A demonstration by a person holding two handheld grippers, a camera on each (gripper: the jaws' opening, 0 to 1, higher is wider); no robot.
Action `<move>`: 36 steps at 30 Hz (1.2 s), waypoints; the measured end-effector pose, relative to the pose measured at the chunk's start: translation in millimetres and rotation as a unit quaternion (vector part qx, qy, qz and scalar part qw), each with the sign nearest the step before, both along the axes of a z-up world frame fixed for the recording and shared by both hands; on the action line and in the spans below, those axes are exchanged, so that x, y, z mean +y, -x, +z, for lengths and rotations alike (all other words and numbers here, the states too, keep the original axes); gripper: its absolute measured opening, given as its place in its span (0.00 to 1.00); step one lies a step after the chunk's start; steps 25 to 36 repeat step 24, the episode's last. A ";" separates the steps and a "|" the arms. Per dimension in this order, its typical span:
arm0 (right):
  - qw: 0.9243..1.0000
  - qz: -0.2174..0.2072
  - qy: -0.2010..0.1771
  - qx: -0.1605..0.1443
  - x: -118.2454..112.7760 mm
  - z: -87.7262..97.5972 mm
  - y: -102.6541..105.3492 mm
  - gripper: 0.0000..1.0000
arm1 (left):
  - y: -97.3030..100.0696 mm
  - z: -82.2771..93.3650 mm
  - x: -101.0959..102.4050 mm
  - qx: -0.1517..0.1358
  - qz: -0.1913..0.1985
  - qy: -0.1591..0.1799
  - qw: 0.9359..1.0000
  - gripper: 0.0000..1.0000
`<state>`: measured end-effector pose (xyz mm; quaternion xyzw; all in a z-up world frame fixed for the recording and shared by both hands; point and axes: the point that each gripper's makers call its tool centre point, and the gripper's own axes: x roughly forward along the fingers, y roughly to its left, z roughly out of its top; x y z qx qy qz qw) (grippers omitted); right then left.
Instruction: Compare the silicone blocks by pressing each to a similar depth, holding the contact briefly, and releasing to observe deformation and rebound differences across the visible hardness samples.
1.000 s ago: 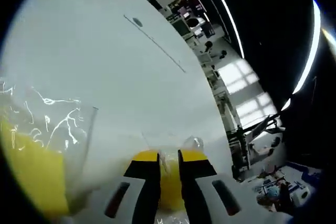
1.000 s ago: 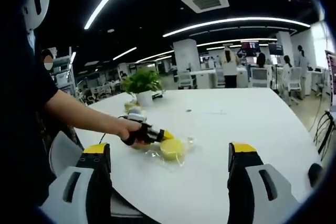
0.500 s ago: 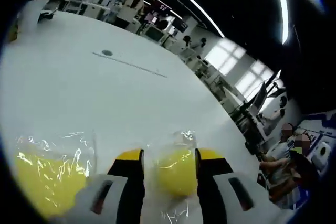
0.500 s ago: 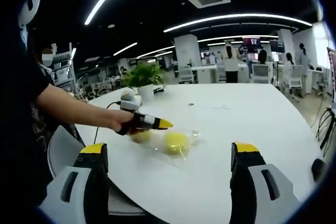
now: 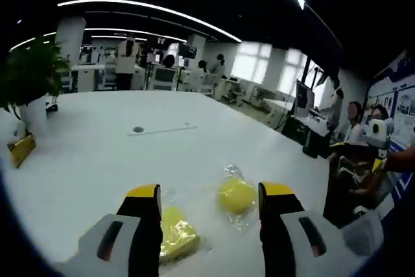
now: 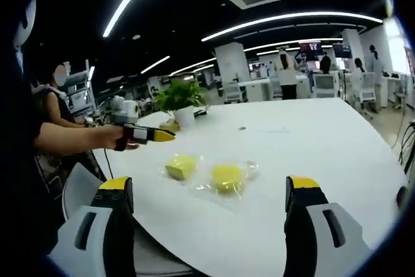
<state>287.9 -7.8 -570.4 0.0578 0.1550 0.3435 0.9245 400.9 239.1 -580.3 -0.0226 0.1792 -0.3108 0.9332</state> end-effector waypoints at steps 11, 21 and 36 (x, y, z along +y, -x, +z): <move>1.000 -0.002 0.014 -0.022 1.4 7.0 -15.9 0.88 | 60.0 25.6 44.8 -0.062 -0.044 0.013 0.997 0.99; 1.000 0.004 0.026 -0.008 16.7 4.5 -22.4 0.96 | 98.0 11.9 57.7 -0.017 -0.073 0.019 0.997 0.99; 0.999 0.005 0.047 0.008 18.1 -2.6 -21.4 0.96 | 106.3 8.8 63.8 -0.009 -0.080 0.021 0.996 0.99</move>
